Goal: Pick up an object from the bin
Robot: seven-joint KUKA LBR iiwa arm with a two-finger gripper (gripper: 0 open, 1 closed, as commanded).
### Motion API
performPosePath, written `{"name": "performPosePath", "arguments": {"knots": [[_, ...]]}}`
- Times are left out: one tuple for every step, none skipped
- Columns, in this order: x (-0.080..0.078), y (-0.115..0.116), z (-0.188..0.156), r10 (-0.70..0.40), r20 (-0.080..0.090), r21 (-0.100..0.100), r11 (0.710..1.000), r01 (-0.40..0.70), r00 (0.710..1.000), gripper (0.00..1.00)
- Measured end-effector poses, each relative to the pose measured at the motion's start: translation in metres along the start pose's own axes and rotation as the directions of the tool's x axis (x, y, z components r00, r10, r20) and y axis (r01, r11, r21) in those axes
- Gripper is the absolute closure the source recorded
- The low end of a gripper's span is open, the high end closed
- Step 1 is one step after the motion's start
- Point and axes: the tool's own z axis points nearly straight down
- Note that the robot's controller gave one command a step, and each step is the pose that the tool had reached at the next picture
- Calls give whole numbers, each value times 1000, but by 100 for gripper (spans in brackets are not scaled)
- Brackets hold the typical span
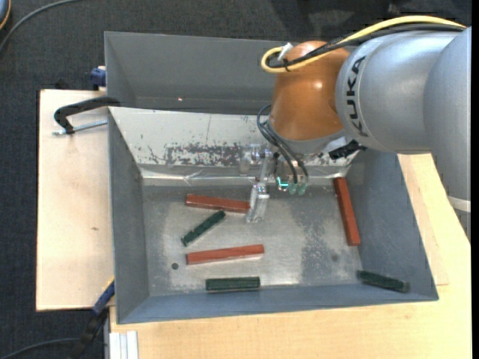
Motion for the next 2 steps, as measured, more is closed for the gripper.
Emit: {"name": "performPosePath", "arguments": {"knots": [[26, 47, 65, 138, 0, -1, 990, -138, 990, 0], [24, 45, 62, 141, 7, -2, 990, -141, 990, 100]]}}
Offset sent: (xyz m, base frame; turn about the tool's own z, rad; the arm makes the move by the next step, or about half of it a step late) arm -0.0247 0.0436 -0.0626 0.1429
